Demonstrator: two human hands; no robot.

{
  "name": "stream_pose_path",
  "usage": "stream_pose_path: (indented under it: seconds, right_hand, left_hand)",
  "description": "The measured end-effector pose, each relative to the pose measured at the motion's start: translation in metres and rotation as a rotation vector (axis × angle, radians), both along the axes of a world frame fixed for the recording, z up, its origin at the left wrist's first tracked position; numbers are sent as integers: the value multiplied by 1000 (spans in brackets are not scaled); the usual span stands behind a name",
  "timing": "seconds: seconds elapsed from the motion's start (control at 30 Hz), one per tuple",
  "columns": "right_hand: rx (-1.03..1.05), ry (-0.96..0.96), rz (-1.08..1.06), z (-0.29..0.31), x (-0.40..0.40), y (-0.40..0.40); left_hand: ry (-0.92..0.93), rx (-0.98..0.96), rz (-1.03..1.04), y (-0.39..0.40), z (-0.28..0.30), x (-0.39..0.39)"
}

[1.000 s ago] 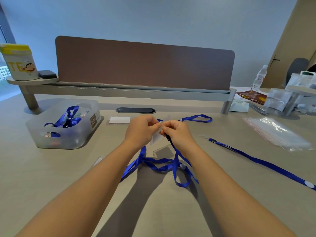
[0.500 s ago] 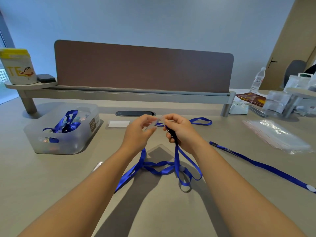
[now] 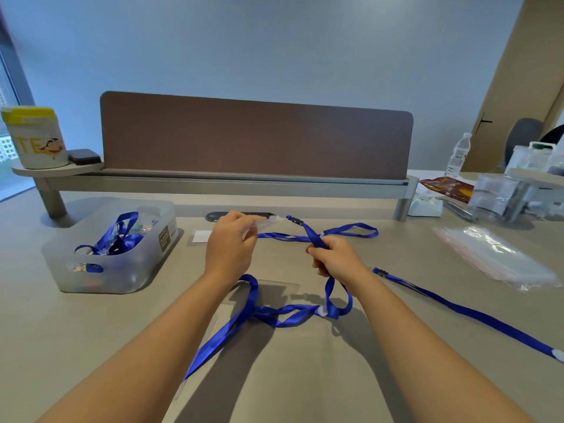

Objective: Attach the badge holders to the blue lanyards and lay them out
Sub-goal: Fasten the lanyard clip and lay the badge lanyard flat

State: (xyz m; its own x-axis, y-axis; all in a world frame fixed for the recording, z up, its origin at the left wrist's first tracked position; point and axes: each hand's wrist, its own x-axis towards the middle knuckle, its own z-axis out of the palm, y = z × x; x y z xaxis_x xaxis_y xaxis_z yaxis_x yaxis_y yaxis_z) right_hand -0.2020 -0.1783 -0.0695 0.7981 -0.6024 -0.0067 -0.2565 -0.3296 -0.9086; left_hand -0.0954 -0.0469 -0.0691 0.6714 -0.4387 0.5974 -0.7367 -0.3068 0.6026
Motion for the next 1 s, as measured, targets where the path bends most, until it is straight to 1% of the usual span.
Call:
stream_pose_path:
  seconds: [0.13,0.27,0.43,0.6,0.67,0.73,0.83,0.9,1.0]
  right_hand:
    - [-36,-52,-8,1,16,-19]
    - [-83,-6,-12,17,35,-43]
    - [-188,58,-5,84,46,-85]
    - [-362,85,-27,166,35,-127]
    - [-438,84,-30,192,31,-138]
    - [-490,87,-23,206,31,-144]
    - [-513,122,-9,195,38,-145]
    - [-497,176,16,169,46,-140]
    - [-489,317,61,116,61,-128]
  left_hand:
    - [55,-6,-21,-25,-1,10]
    - [94,25,-21,-53,12,23]
    - [110,50,-23,-90,70,37]
    - [67,7,-63,-128,140,34]
    - [42,0,-66,-139,158,33]
    - [31,-8,-55,-144,167,34]
    - [2,-10,-25,-138,157,40]
    - [3,37,-1,-129,136,44]
    - [38,145,37,-109,92,53]
